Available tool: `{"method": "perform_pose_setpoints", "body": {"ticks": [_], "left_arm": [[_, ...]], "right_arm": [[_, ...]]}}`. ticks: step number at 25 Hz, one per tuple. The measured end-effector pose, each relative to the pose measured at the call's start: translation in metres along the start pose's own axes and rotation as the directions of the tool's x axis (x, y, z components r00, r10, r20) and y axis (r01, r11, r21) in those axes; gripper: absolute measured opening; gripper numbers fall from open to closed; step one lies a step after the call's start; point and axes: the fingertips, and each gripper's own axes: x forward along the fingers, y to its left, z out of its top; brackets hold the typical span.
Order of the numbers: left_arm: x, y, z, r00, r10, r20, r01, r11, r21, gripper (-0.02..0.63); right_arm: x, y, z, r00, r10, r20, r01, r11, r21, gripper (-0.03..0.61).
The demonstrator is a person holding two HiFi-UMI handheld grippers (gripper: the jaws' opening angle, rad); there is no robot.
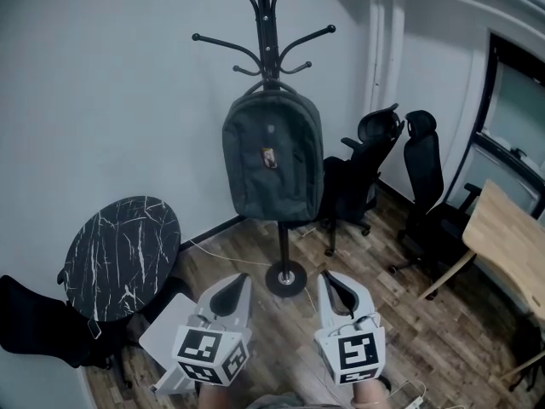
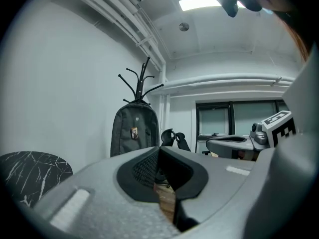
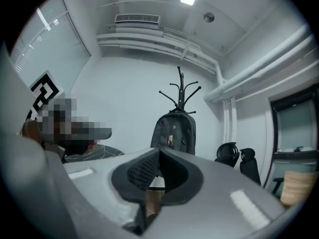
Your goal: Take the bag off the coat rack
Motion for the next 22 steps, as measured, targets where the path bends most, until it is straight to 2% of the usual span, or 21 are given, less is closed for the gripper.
{"method": "perform_pose_setpoints", "body": {"ticks": [4, 11, 22], "left_arm": [[0.008, 0.012, -0.003, 0.999, -0.027, -0.022, 0.027, 1.000, -0.011, 0.011], [0.015, 0.032, -0.003, 0.999, -0.027, -0.018, 0.027, 0.999, -0.032, 0.012], [0.046, 0.052, -0.002, 0.999, -0.035, -0.010, 0.034, 0.998, -0.052, 0.011]], "right_arm": [[0.013, 0.003, 0.001, 1.000, -0.022, 0.004, 0.022, 1.000, 0.008, 0.003], [0.028, 0.010, -0.003, 0.999, -0.033, -0.015, 0.033, 0.999, -0.010, 0.002], [0.060, -0.008, -0.007, 0.998, -0.066, -0.005, 0.066, 0.997, -0.028, 0.002]]}}
